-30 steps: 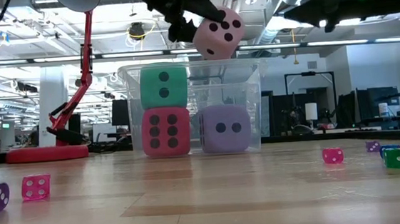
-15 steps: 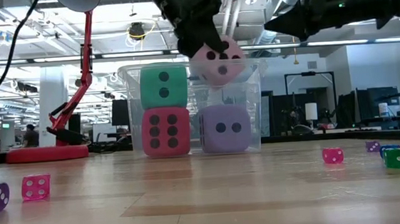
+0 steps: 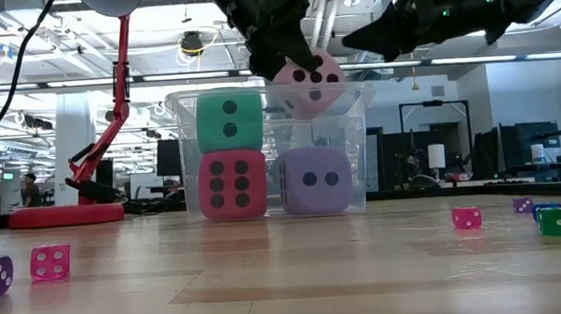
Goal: Pick & Place Dice
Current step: Put the large pink die into the transparent bin
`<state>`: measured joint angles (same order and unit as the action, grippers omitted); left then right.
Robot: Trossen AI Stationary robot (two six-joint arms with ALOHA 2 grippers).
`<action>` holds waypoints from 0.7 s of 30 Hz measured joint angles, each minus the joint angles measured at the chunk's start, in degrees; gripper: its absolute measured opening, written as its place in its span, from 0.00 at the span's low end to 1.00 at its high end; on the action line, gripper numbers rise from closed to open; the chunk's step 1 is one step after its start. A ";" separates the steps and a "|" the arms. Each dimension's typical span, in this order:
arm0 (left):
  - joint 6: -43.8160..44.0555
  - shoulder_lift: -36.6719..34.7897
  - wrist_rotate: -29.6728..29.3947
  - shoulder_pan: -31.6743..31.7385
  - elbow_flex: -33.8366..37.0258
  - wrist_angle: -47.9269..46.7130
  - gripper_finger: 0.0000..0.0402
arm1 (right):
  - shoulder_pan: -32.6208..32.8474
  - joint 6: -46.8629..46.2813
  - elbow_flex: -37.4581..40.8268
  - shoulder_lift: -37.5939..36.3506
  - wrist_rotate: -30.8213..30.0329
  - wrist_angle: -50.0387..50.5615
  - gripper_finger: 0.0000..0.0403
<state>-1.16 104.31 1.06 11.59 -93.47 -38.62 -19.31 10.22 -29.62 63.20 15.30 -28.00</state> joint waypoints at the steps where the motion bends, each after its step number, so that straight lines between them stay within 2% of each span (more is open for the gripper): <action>1: 0.04 0.00 0.97 -0.16 0.00 -0.26 0.96 | 0.00 -0.45 -0.04 0.90 0.43 -0.96 0.00; 6: 0.08 0.00 2.42 -1.58 0.02 -1.74 0.96 | 0.85 -2.02 -0.11 4.62 4.57 -6.98 0.00; 21: 2.70 0.04 2.42 -2.25 3.34 -1.47 0.98 | 5.09 -0.80 -0.11 9.33 4.79 -13.05 0.00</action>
<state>1.54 104.36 3.49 9.34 -90.13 -40.09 -14.22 9.42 -29.74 72.53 20.09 -41.05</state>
